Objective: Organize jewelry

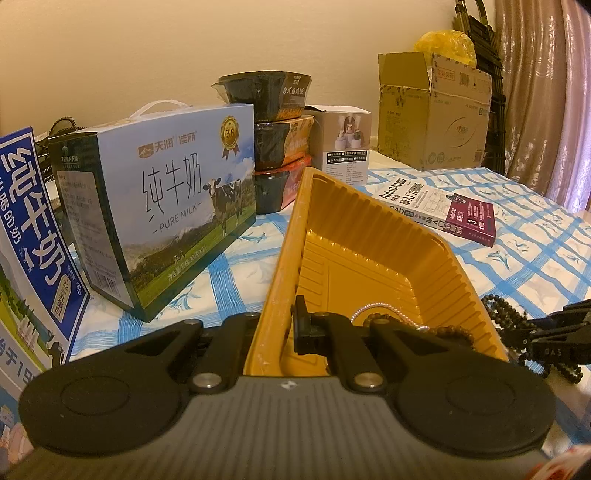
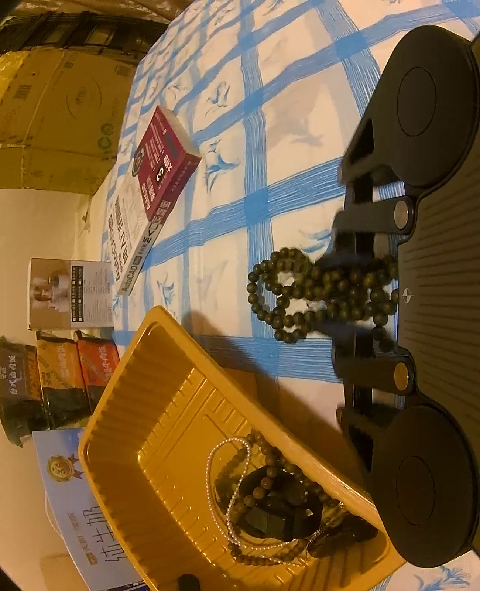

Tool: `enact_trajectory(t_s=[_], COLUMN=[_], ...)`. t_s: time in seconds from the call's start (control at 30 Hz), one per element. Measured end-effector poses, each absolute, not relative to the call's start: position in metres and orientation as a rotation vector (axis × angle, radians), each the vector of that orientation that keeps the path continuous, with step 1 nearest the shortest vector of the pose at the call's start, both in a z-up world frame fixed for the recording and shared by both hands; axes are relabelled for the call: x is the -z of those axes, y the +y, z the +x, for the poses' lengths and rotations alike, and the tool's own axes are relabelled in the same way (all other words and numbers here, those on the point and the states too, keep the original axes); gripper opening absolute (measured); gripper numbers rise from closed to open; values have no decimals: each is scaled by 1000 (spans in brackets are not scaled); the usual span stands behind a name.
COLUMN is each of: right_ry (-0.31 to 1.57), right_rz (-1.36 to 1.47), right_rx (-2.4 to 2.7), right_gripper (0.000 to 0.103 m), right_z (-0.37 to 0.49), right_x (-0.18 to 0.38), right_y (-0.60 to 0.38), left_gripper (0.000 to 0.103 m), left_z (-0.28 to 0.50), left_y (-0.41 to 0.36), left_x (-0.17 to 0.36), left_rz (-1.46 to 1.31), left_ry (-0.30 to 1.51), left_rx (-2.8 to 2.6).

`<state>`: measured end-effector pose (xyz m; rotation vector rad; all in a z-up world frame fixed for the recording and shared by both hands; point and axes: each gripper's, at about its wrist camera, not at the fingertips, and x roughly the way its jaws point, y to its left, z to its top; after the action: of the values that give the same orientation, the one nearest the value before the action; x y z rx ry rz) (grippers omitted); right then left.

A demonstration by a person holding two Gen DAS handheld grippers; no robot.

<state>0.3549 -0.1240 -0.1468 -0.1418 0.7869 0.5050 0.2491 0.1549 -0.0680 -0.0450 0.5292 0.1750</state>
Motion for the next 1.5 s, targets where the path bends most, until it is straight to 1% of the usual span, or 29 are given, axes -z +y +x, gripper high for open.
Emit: enact_trajectory(t_s=[0.13,0.43,0.63,1.17,1.5], right_ry=[795,817,793,672,576], right_rz=[-145,-95,-51,-6,3], right_rx=[-514,-516,-534,-567,-596], right_gripper=[15,15,15,15,15], right_z=[352,344,335,307,295], right_x=[145,137,119,19,-56], right_y=[-126,-135,-147,-182,-191], left_gripper=[5,5,5,5,5], left_z=[249,249,249,251,251], left_y=[155,155,155,154,154], left_x=[68,68,68,66,65], left_rz=[-45,-45,-44,-42,-45], left_ry=[530,530,530,529,530], left_rx=[-175,-177,-176,-175,-175])
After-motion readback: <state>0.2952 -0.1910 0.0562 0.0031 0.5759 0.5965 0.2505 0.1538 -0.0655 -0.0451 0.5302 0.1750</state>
